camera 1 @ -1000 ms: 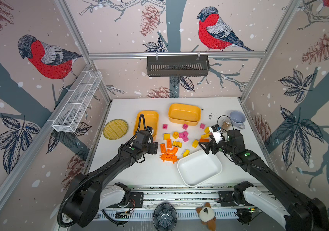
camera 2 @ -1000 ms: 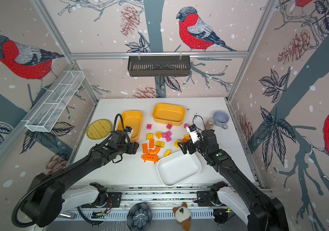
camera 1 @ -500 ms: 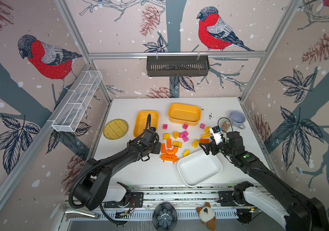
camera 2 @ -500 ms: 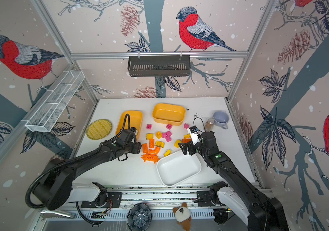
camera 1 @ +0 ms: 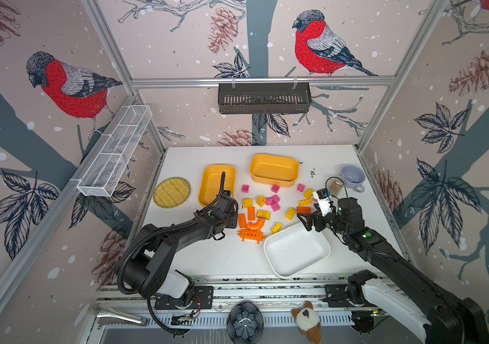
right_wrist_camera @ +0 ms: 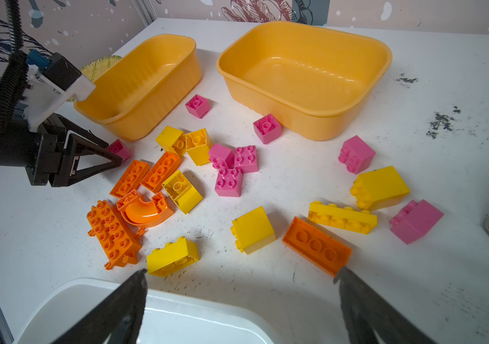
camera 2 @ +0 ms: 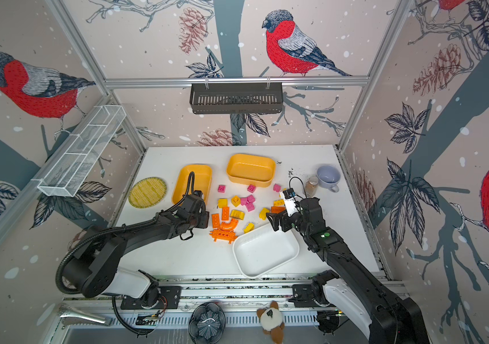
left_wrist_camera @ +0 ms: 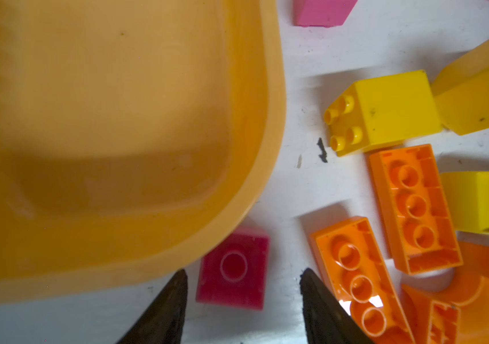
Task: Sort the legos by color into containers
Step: 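Lower the left gripper and grasp a pink square brick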
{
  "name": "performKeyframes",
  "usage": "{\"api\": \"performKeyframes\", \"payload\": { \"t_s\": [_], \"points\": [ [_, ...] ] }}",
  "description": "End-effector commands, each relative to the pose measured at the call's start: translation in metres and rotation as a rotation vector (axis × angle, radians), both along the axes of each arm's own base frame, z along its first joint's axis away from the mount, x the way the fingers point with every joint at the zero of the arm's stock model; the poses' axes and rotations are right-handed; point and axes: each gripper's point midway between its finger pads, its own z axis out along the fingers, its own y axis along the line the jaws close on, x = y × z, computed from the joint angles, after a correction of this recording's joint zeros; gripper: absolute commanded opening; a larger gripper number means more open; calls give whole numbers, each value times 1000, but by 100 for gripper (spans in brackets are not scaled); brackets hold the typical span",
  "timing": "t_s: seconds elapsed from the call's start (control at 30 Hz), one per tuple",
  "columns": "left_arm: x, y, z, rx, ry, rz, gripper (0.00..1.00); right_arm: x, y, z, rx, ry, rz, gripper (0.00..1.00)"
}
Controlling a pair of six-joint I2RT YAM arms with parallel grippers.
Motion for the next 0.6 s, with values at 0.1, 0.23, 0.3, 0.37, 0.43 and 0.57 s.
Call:
{"api": "performKeyframes", "payload": {
  "t_s": [0.1, 0.23, 0.3, 0.37, 0.43, 0.57],
  "points": [
    [11, -11, 1, -20, -49, -45, 55, 5, 0, 7, 12, -34, -14, 99],
    [8, -14, 0, -37, -44, -64, 44, 4, 0, 6, 19, -28, -18, 99],
    [6, -15, -1, -40, -36, -70, 38, 4, 0, 6, 25, -25, -21, 100],
    [3, -15, -3, -42, -22, -71, 32, 3, 1, 7, 35, -20, -20, 100],
    [0, -15, -2, -47, -21, -77, 26, 2, 3, 8, 49, -18, -14, 99],
    [-3, -19, 11, -56, -33, -94, 26, -7, 11, 12, 82, -7, 38, 99]
  ]
}}
